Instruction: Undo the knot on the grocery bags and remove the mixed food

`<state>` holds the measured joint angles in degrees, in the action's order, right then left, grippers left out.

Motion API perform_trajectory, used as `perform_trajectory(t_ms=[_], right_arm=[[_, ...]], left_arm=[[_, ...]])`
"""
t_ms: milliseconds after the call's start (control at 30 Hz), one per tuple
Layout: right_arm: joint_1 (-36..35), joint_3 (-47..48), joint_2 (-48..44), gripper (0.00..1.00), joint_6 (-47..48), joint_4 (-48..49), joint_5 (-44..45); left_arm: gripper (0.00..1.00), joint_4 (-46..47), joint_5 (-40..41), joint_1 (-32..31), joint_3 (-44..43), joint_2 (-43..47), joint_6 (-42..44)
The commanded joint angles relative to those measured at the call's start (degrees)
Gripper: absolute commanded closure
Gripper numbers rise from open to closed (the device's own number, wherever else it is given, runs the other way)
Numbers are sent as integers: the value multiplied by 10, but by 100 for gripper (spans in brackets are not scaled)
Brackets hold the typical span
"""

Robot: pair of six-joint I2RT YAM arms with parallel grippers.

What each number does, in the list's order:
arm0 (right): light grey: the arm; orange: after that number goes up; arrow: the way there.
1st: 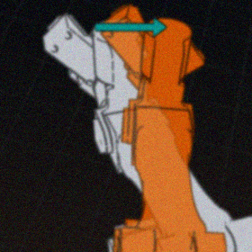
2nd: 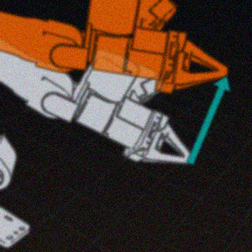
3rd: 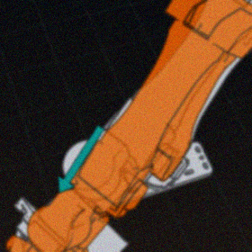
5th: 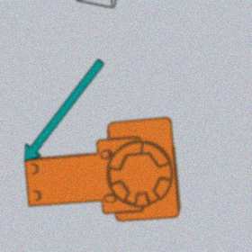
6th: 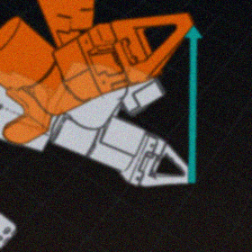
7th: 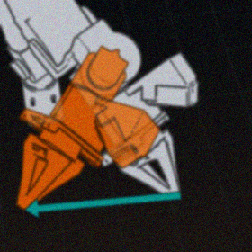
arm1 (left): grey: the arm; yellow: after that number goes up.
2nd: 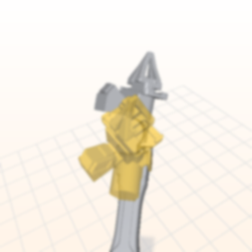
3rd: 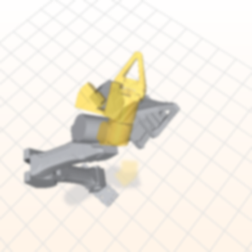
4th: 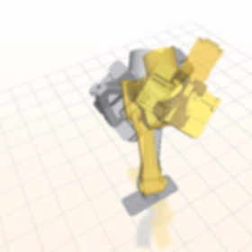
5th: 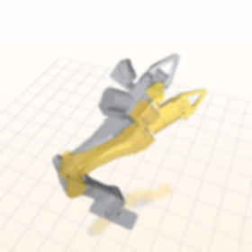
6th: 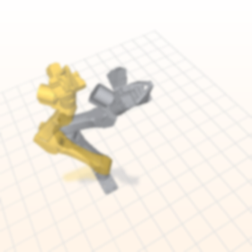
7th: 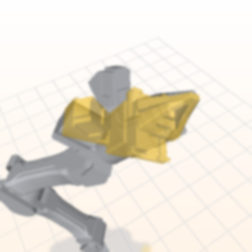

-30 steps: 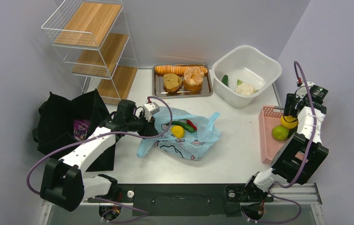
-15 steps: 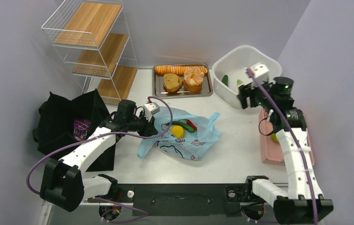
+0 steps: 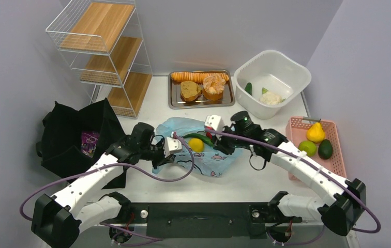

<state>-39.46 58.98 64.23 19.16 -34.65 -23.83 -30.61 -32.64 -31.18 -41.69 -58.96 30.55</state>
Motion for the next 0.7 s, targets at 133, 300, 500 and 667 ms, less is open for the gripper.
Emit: perform_trajectory(t_ms=[133, 300, 500, 667], right_arm=[[-53, -25, 97, 78, 50, 131, 51], [-72, -29, 174, 55, 72, 180, 90], [-81, -43, 226, 37, 33, 245, 129], [-99, -58, 262, 21, 18, 304, 182]], left_arm=[[100, -113, 20, -15, -1, 12, 175], [100, -184, 43, -28, 17, 50, 272], [100, -214, 54, -37, 26, 70, 303], [100, -206, 54, -37, 21, 65, 279]])
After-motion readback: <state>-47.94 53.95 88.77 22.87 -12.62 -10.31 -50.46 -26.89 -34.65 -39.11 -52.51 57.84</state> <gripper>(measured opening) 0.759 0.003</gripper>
